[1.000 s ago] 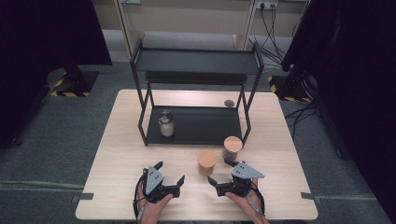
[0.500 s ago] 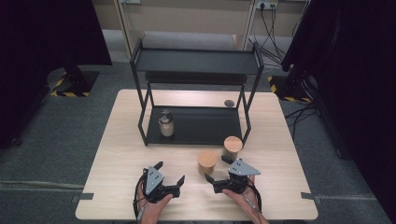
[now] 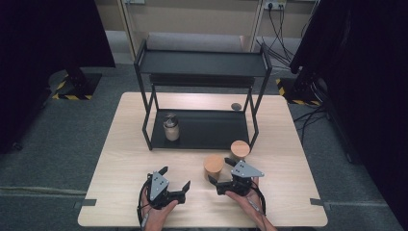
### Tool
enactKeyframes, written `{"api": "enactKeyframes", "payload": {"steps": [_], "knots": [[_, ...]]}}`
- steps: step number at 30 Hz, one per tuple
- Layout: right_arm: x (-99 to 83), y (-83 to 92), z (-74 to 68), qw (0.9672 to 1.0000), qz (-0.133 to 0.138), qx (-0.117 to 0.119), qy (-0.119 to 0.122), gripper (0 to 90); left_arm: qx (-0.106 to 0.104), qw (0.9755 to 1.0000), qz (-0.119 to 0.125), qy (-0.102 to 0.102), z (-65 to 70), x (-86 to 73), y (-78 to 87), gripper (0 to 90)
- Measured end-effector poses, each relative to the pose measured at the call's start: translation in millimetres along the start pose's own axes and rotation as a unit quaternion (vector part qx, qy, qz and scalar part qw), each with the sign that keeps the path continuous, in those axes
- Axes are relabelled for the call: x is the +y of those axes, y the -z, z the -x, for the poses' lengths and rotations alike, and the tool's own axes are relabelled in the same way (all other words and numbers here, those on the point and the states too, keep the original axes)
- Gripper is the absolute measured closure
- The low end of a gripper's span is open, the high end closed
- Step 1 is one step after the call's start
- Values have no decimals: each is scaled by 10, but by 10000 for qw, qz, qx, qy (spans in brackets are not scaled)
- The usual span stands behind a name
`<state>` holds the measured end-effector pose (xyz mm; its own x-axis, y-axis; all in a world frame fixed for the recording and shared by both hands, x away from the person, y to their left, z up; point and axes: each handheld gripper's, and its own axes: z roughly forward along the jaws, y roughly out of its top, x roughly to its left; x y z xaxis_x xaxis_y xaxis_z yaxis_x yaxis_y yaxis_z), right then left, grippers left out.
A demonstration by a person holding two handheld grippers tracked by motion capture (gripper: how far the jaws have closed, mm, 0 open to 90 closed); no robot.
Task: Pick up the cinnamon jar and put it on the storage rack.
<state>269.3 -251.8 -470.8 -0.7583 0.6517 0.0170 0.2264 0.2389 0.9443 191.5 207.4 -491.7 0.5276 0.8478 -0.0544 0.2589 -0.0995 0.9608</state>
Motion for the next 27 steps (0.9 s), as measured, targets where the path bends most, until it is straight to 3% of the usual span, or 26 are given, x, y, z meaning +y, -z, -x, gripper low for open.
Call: {"api": "enactKeyframes", "payload": {"steps": [27], "knots": [[60, -183, -16, 9998, -185, -13, 112, 171, -1, 10000, 6, 22, -4, -2, 0, 20]]}}
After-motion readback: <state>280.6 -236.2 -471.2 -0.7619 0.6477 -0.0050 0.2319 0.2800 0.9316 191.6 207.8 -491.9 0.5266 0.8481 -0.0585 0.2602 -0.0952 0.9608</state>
